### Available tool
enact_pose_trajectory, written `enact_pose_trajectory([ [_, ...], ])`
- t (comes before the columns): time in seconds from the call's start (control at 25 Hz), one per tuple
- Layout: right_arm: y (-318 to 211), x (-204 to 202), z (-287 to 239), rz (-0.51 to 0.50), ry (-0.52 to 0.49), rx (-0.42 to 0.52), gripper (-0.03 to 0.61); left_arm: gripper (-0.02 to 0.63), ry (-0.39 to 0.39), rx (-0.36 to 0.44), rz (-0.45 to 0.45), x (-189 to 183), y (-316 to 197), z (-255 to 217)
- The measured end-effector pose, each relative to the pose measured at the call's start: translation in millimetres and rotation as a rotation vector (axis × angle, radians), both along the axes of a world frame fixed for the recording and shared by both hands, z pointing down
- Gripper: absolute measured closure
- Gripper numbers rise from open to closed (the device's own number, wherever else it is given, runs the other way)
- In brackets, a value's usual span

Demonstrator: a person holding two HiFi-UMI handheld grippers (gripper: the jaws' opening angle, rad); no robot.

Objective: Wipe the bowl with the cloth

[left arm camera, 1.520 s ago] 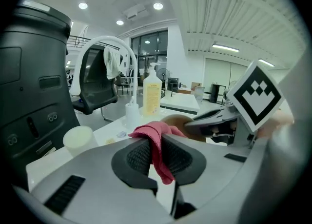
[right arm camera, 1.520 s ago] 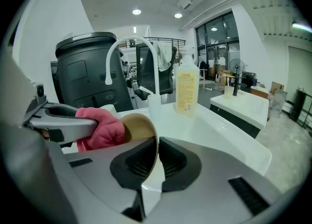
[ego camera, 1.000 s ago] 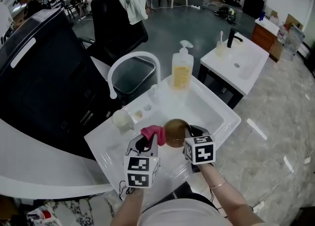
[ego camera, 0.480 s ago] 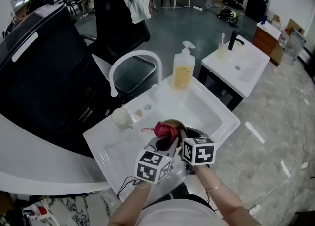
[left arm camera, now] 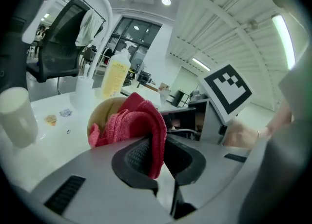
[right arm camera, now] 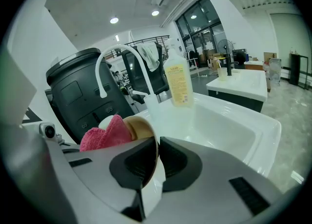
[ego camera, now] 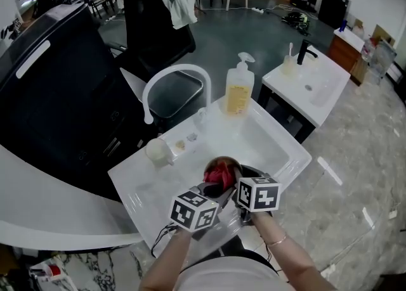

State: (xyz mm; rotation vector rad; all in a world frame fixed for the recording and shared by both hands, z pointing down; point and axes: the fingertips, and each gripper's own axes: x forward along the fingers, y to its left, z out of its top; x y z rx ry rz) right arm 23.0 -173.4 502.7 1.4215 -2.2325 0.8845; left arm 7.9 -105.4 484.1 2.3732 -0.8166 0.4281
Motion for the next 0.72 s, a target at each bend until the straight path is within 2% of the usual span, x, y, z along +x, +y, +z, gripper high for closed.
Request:
enact_pose_trajectory([
  [0.24, -3.0, 3.3, 5.7, 0.012, 0.003, -0.011, 0.545, 0.568, -0.191, 0.053, 0.013, -13.1, 5.7, 7.2],
  [0.32, -3.2, 3.9, 5.9, 0.016, 0.002, -0.012, 0.545, 0.568, -0.231, 0.071, 0.004, -19.4, 6.2, 7.4],
  [0.52, -3.1, 6.3, 6.6, 0.023, 0.013, -0.011, 0.545, 0.568, -0.267, 0.092, -0.054, -36.4, 2.9, 4.6],
  [0.72, -4.3, 11.8, 7.8, 0.035, 0.017, -0.011, 0.545, 0.568, -0.267, 0.117, -0.114, -52.7, -4.6, -3.2],
])
